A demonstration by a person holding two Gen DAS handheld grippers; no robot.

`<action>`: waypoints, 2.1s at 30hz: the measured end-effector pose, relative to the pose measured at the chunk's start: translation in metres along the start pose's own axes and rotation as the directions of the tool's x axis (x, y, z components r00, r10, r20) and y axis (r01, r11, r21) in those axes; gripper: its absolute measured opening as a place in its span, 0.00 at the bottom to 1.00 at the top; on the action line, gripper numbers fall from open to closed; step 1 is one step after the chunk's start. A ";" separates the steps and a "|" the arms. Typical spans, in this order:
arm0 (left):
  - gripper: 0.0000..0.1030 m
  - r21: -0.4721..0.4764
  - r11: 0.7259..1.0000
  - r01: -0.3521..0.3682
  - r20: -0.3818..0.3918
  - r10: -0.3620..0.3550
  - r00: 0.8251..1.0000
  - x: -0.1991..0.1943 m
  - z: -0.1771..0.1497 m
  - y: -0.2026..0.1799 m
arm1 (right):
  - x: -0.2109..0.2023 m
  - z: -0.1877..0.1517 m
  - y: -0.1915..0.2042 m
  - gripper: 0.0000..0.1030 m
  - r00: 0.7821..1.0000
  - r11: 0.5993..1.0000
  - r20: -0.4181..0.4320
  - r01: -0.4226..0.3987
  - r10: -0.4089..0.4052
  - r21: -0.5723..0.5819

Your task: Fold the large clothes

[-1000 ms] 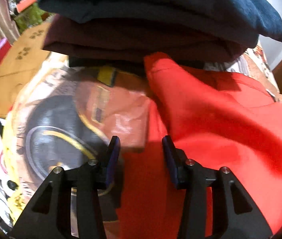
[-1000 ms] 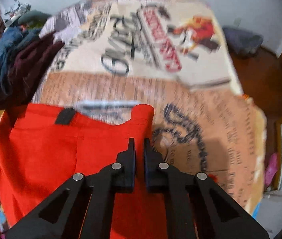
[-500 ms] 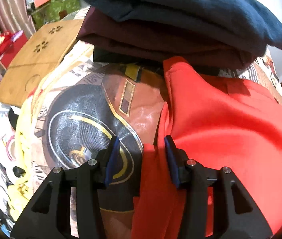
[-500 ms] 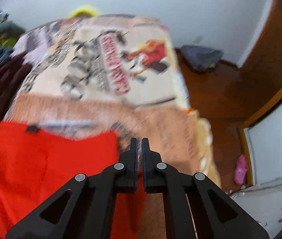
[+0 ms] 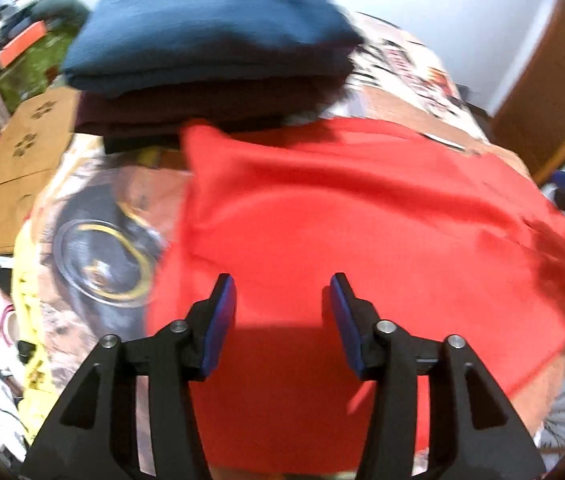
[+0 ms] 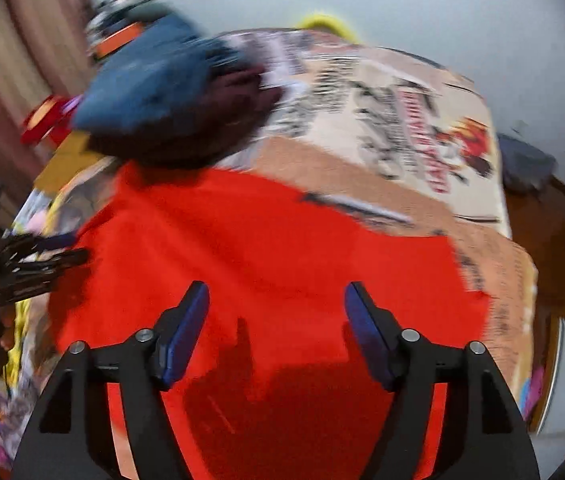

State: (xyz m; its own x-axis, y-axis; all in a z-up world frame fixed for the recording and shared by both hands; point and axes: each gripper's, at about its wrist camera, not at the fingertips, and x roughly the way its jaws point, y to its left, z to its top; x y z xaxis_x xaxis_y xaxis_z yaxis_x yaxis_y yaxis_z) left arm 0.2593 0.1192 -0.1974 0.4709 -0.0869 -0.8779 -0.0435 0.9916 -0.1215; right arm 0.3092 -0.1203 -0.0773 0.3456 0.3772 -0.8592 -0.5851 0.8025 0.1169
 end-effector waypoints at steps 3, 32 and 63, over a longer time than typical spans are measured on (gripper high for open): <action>0.68 0.017 0.999 0.033 -0.036 -0.033 0.999 0.003 -0.013 -0.021 | 0.014 -0.016 0.033 0.65 0.999 0.997 -0.045 -0.028 0.024 -0.072; 0.90 -0.653 0.742 0.150 -0.052 -0.241 0.969 -0.004 -0.125 0.072 | 0.007 -0.090 0.042 0.79 0.996 0.997 0.032 0.081 -0.081 -0.003; 0.07 -0.465 0.862 0.203 0.341 -0.037 0.939 -0.101 -0.049 0.020 | -0.016 -0.039 0.040 0.80 0.997 0.994 0.074 -0.006 -0.002 0.105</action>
State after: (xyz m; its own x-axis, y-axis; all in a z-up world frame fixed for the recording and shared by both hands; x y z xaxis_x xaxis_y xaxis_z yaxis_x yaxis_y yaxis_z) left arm 0.1674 0.1437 -0.1338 0.7444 -0.0863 -0.6622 -0.3513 0.7926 -0.4983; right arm 0.2518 -0.1120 -0.0779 0.4003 0.4086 -0.8202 -0.5069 0.8444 0.1733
